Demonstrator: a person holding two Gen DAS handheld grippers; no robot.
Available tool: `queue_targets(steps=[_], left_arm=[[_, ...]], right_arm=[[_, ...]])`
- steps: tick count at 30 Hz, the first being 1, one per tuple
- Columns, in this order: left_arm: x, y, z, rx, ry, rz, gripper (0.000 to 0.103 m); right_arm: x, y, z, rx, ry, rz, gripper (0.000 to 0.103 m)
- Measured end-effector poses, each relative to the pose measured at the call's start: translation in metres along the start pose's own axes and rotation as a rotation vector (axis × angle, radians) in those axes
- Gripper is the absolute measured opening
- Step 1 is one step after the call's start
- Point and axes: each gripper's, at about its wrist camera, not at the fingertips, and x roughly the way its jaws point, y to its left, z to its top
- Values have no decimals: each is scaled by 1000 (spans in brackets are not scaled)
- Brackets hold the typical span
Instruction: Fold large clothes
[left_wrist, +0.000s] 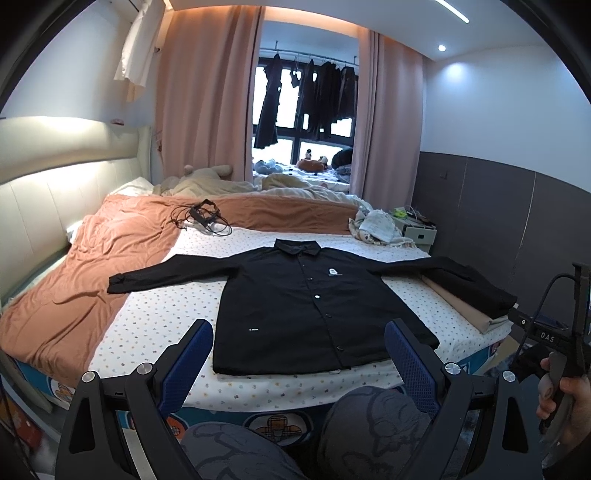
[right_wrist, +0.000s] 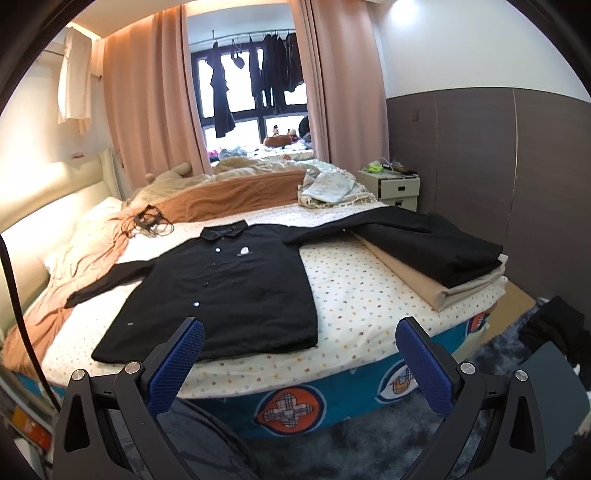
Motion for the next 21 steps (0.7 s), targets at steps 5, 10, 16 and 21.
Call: queue_targets(steps=[5,10,16,21], left_arm=[[1,-3,1,18,2,-3,94],[1,-3,1,18,-3,1,94],[1,-3,-3,22,10,1,94],[-1,-3,-3,21,15,3,94]], right_arm=[[-3,3,2,-3,-21,-9,103],[-3,4,1,-11,-23,-13,103],[-5,6,-2,-26,-25,-16,103],[-8,8,-7,-30,-33,-14,103]])
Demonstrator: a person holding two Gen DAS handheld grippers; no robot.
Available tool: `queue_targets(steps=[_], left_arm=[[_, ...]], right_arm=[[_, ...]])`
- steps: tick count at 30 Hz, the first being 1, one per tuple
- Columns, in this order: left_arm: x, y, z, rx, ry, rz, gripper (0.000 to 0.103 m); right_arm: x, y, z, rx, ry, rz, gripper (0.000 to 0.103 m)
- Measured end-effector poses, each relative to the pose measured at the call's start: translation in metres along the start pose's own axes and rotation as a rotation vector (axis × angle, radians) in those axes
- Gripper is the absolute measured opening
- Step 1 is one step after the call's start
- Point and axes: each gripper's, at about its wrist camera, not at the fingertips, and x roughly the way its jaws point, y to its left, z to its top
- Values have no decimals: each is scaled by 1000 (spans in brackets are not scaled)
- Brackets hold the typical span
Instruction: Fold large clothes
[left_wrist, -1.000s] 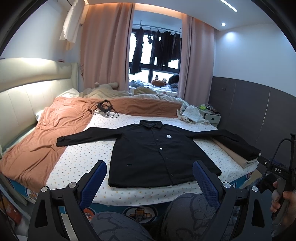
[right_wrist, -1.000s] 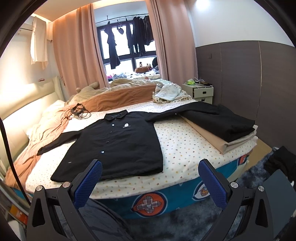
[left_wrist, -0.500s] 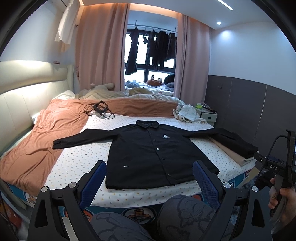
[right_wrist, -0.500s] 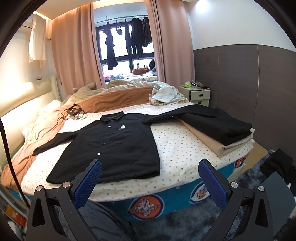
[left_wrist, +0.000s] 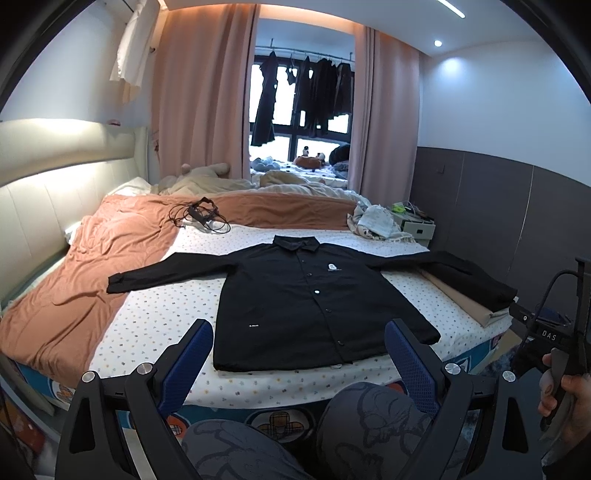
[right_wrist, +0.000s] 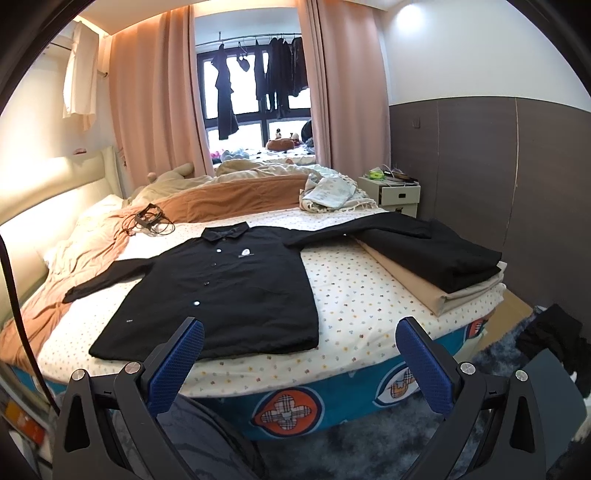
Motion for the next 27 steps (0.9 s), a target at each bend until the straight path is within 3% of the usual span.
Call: queue_targets(steps=[18,27], left_arm=[[-11,-2,-2,10,-11,7,94],[2,4,5,-2,2,37,94]], right_arm=[[-5,1,-4,-3,-5,13,103],[17,4,3,-5,16,31,103]])
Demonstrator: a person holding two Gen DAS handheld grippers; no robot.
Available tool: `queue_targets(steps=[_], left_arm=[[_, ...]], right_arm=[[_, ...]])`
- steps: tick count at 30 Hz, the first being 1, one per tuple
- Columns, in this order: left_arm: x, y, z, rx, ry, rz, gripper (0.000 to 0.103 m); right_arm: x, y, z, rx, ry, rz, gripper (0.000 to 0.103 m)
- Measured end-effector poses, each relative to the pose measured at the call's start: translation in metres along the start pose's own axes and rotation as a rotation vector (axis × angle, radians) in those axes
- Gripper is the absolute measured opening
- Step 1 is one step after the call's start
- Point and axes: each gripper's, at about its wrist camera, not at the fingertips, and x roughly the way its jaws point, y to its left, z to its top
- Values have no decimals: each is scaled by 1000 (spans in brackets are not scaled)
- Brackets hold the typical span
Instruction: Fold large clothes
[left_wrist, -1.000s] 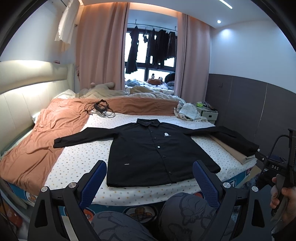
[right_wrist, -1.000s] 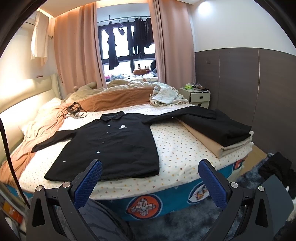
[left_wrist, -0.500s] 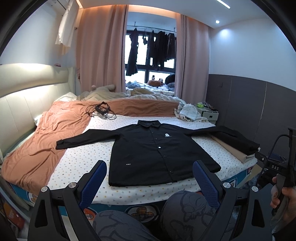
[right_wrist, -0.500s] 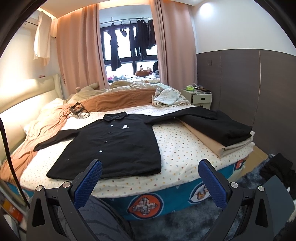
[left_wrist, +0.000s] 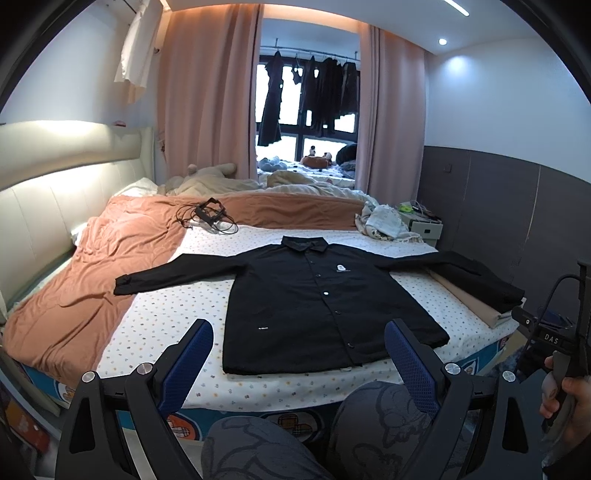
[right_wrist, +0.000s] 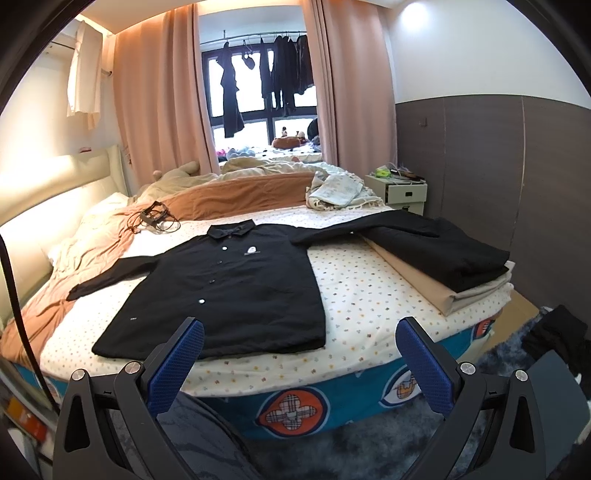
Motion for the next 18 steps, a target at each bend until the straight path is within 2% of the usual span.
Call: queue_targets(steps=[6,12,18], left_arm=[[6,14,12,-23,-37,36,94],[10,35,27,-49,-45,108,94],[29,66,28,-114,-2,162,94]], right_arm=[[21,11,6,-32,-27,39,103],[72,45,27,-46,29,78,103],[98,85,47,-68,16,148,103]])
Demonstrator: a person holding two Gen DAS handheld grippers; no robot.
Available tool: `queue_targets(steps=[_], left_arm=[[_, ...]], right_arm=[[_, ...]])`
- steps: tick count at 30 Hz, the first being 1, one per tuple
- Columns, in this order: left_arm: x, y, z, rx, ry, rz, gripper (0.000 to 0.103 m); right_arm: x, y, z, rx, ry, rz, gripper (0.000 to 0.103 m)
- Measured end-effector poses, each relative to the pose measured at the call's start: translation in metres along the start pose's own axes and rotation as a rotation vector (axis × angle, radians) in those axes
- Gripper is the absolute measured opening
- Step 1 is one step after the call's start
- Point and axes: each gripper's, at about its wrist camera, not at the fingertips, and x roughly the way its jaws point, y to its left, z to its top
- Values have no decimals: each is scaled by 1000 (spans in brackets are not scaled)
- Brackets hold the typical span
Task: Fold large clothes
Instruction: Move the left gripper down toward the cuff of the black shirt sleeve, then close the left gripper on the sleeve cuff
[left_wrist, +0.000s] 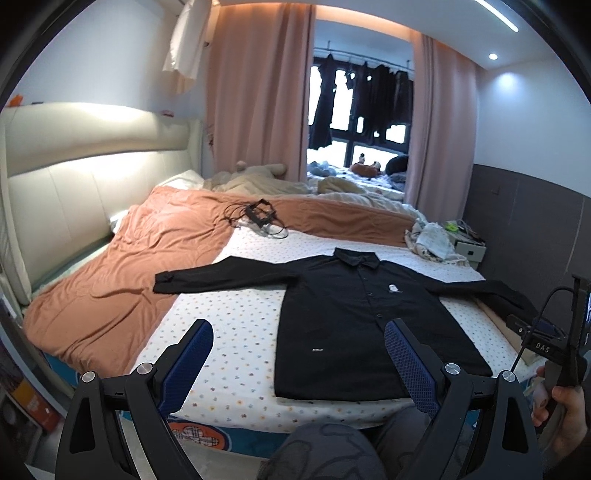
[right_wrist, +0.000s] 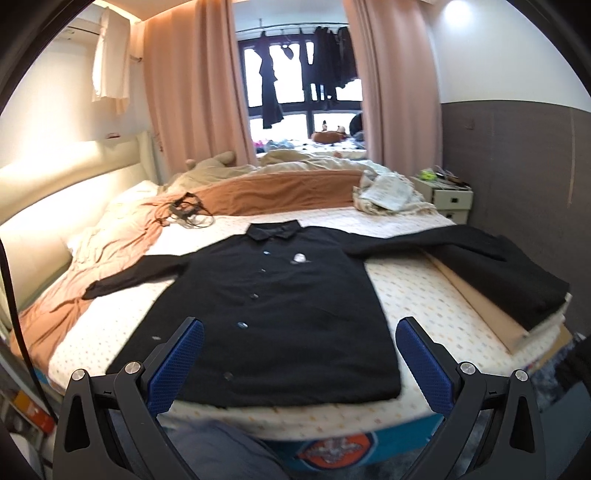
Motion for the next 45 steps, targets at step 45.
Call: queue_targets(steps=[45], left_arm=[[325,221,50,-345,380,279,68]], right_arm=[[394,188,83,162,360,227,81]])
